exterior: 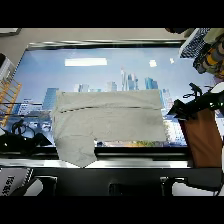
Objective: Fold the clothes and pants, and hang the long-sleeved shirts on hangers.
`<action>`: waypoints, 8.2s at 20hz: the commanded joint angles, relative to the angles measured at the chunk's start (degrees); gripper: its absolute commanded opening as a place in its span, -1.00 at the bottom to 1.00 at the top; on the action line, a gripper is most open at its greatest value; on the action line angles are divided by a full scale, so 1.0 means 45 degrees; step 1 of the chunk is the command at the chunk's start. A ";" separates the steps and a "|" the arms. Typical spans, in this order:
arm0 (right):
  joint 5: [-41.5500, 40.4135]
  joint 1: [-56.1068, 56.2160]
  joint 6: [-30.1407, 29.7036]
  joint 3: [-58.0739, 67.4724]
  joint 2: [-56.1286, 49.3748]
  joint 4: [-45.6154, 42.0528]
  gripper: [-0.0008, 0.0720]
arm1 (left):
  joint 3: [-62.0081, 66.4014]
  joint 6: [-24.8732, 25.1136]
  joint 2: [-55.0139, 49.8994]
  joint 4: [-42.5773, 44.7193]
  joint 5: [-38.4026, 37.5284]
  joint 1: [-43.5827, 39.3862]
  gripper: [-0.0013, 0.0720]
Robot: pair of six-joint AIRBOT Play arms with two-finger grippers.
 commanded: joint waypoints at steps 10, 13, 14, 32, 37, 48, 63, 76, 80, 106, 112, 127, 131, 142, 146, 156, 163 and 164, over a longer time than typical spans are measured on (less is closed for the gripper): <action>-0.0423 -0.0083 -0.0340 -0.1098 0.1501 0.1321 0.15 | -0.2657 0.1773 0.0364 -0.3075 0.1739 0.0325 0.41; -0.0461 -0.0083 -0.0398 -0.1098 0.1690 0.1321 0.14 | -0.2667 0.1953 -0.0073 -0.3376 0.1749 0.0223 0.41; -0.0495 -0.0083 -0.0398 -0.1098 0.1753 0.1326 0.14 | -0.2667 0.2035 -0.0214 -0.3429 0.1753 0.0039 0.41; -0.0355 -0.2453 -0.1331 -0.3240 0.2089 0.1370 0.37 | -0.2414 0.2341 -0.0437 -0.3424 0.1768 -0.0869 -0.92; -0.2414 -0.2448 -0.1350 -0.5639 0.2089 0.1117 0.36 | -0.2375 0.2336 -0.0432 -0.3424 0.1729 -0.0874 -0.91; -0.3162 -0.2448 -0.2132 -0.7698 0.1812 0.2759 0.32 | -0.2375 0.2331 -0.0437 -0.3424 0.1739 -0.0865 -0.91; -0.2186 -0.2448 -0.2229 -0.7878 0.3614 0.2909 -0.88 | 0.1637 0.0340 0.0039 -0.2399 -0.1491 -0.0729 -0.92; -0.1005 -0.1651 -0.0636 -0.7082 0.6528 0.1137 -0.89 | 0.2608 -0.1355 0.2113 -0.3220 -0.1370 -0.1472 -0.92; -0.2662 0.1336 0.0622 -0.4041 0.3657 -0.0996 -0.89 | 0.3798 -0.1112 -0.0146 -0.3332 -0.0151 -0.2297 -0.92; -0.4867 0.1511 0.2676 0.1953 -0.2919 -0.0821 -0.02 | 1.1822 -0.1156 -0.9845 -0.5508 0.1870 -0.3502 -0.04; -0.1792 -0.1039 0.1885 0.2909 -0.3181 0.1180 0.60 | 1.3143 -0.1166 -0.9185 -0.3264 0.0831 -0.3007 -0.04; -0.2098 -0.0500 -0.0792 0.2909 -0.5391 0.2312 0.56 | 1.3270 -0.1214 -0.7106 -0.0447 0.0141 -0.3657 -0.04; -0.2123 0.0117 -0.1049 0.2914 -0.5323 0.2516 -0.76 | 1.3265 -0.1209 -0.7106 -0.0452 0.0141 -0.3657 -0.04; 0.0248 0.0136 0.1977 0.4741 -0.1234 0.0228 -0.88 | 1.2910 -0.1962 -0.9806 -0.4133 0.2948 -0.8451 -0.92; 0.0957 0.0136 0.2929 0.5663 0.0272 -0.0039 -0.88 | 1.2925 -0.1982 -1.1536 -0.6985 0.5362 -1.1511 -0.92; 0.1608 0.0141 0.3803 0.5693 0.2137 -0.0160 -0.88 | 1.7029 -0.3551 -1.5475 -1.0569 0.7694 -1.5465 -0.92; 0.1044 0.0136 0.3978 0.5693 0.2157 -0.0073 -0.88 | 1.8578 -0.4828 -1.6320 -1.0564 0.7956 -1.5820 -0.92; 0.0918 0.0136 0.4080 0.5693 0.2157 -0.0068 -0.88 | 1.8578 -0.4745 -1.6218 -1.0554 0.7577 -1.5616 -0.92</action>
